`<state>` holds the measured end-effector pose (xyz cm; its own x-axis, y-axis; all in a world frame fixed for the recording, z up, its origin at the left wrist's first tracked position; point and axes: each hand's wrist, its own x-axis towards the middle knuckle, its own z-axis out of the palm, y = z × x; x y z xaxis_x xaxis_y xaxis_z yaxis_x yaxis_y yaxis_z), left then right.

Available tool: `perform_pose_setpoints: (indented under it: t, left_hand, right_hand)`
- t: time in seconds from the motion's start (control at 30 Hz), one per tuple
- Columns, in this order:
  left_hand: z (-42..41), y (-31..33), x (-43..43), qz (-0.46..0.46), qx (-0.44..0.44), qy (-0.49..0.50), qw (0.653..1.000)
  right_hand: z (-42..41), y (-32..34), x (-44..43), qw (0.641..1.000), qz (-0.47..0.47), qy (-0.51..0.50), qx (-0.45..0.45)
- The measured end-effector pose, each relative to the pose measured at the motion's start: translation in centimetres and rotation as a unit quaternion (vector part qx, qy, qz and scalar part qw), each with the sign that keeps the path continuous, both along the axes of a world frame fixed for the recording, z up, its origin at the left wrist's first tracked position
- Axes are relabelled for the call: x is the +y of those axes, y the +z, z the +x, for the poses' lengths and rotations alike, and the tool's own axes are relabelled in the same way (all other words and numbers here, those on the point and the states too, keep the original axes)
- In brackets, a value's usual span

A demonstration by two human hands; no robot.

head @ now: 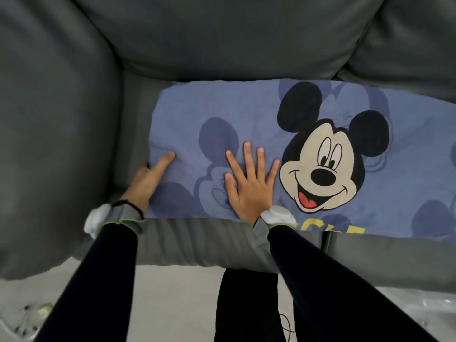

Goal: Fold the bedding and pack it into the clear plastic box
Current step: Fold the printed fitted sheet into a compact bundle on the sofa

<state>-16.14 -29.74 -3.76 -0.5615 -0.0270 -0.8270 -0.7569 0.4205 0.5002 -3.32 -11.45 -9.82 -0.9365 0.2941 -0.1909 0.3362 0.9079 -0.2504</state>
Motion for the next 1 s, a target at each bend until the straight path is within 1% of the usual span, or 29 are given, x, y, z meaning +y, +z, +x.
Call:
perform_pose_setpoints:
  t: [0.03, 0.07, 0.1, 0.13, 0.17, 0.2, 0.23, 0.27, 0.3, 0.33, 0.37, 0.4, 0.43, 0.47, 0.53, 0.57, 0.6, 0.63, 0.67, 0.7, 0.73, 0.77, 0.8, 0.83, 0.87, 0.9, 0.93, 0.97, 1.0]
  left_hand:
    - [-0.7, 0.7, -0.1, 0.065, -0.065, -0.006, 0.996]
    - [-1.3, 2.1, 0.4, 0.111, -0.101, -0.030, 0.988]
    - [-1.3, 2.6, 0.9, 0.135, -0.107, -0.068, 0.983]
    - [-1.3, 3.2, 1.9, 0.138, -0.091, -0.104, 0.981]
    - [-0.8, 3.8, 3.2, 0.126, -0.054, -0.128, 0.982]
    - [0.1, 4.3, 4.6, 0.099, -0.006, -0.128, 0.987]
    - [1.1, 4.3, 5.9, 0.060, 0.041, -0.114, 0.991]
    - [2.2, 4.8, 7.4, 0.004, 0.092, -0.095, 0.991]
    - [3.3, 5.4, 9.0, -0.049, 0.141, -0.091, 0.985]
    - [4.6, 6.1, 10.9, -0.103, 0.169, -0.114, 0.974]
    - [5.9, 6.8, 12.8, -0.159, 0.185, -0.143, 0.959]
    - [7.2, 7.7, 15.0, -0.206, 0.188, -0.179, 0.944]
    - [8.4, 8.0, 17.0, -0.232, 0.191, -0.214, 0.930]
    - [9.7, 8.4, 19.4, -0.239, 0.195, -0.249, 0.918]
    - [11.5, 8.1, 23.0, -0.240, 0.193, -0.328, 0.893]
    - [12.3, 7.8, 24.7, -0.240, 0.189, -0.374, 0.876]
    - [13.0, 7.6, 25.9, -0.222, 0.169, -0.417, 0.865]
    - [13.6, 7.5, 26.8, -0.183, 0.144, -0.450, 0.862]
    - [14.0, 7.6, 27.4, -0.130, 0.113, -0.461, 0.870]
    - [14.1, 7.6, 27.9, -0.071, 0.076, -0.463, 0.880]
    - [14.0, 7.4, 27.9, -0.014, 0.048, -0.467, 0.883]
    - [13.7, 7.1, 27.7, 0.031, 0.040, -0.485, 0.873]
    - [13.1, 6.6, 27.1, 0.056, 0.067, -0.496, 0.864]
    - [12.4, 6.2, 26.5, 0.063, 0.135, -0.488, 0.860]
    - [11.6, 5.6, 25.8, 0.046, 0.224, -0.448, 0.864]
    - [11.0, 5.2, 25.4, 0.014, 0.305, -0.381, 0.873]
    - [10.2, 4.8, 24.4, -0.020, 0.377, -0.301, 0.876]
    - [9.2, 4.4, 24.0, -0.053, 0.430, -0.236, 0.870]
    - [8.0, 4.1, 23.4, -0.082, 0.464, -0.206, 0.858]
  right_hand:
    - [0.3, -0.3, 0.0, 1.000, -0.011, 0.000, -0.007]
    - [0.4, 0.0, 0.3, 1.000, -0.008, 0.009, -0.010]
    - [0.3, 0.1, 0.2, 0.999, -0.012, 0.013, -0.036]
    - [-0.1, 0.7, 0.2, 0.998, -0.013, 0.007, -0.055]
    - [-0.5, 1.2, 0.3, 0.997, -0.021, -0.002, -0.076]
    - [-1.1, 2.1, 0.7, 0.995, -0.027, -0.002, -0.097]
    - [-2.0, 1.7, 1.1, 0.986, -0.072, 0.013, -0.146]
    - [-2.9, 2.2, 1.9, 0.964, -0.174, -0.016, -0.202]
    - [-4.0, 3.5, 3.1, 0.918, -0.313, -0.090, -0.226]
    - [-5.0, 5.3, 4.3, 0.834, -0.470, -0.182, -0.226]
    - [-5.9, 7.3, 5.4, 0.749, -0.580, -0.269, -0.174]
    - [-6.5, 9.2, 6.8, 0.693, -0.635, -0.322, -0.117]
    - [-6.6, 10.9, 7.7, 0.675, -0.651, -0.337, -0.077]
    - [-6.1, 12.7, 9.1, 0.676, -0.660, -0.323, -0.062]
    - [-4.9, 13.9, 11.5, 0.707, -0.631, -0.315, -0.054]
    - [-4.2, 13.8, 12.9, 0.724, -0.611, -0.317, -0.047]
    - [-3.6, 13.5, 14.3, 0.758, -0.564, -0.324, -0.054]
    - [-2.9, 12.9, 15.5, 0.793, -0.500, -0.337, -0.086]
    - [-2.0, 11.9, 16.3, 0.817, -0.441, -0.346, -0.139]
    - [-1.3, 11.1, 16.9, 0.826, -0.407, -0.355, -0.163]
    - [-1.0, 10.5, 17.1, 0.824, -0.401, -0.370, -0.154]
    - [-0.5, 9.8, 17.3, 0.825, -0.396, -0.385, -0.119]
    - [-0.4, 9.4, 17.3, 0.835, -0.386, -0.385, -0.078]
    - [-0.3, 8.7, 17.2, 0.858, -0.352, -0.373, -0.041]
    - [-0.4, 8.5, 17.2, 0.893, -0.292, -0.343, -0.014]
    - [-0.3, 8.3, 17.5, 0.926, -0.220, -0.308, 0.004]
    - [-0.4, 8.0, 17.2, 0.948, -0.160, -0.275, 0.010]
    - [-0.6, 7.9, 17.3, 0.959, -0.116, -0.258, 0.011]
    - [-0.6, 7.9, 17.2, 0.964, -0.098, -0.248, 0.020]
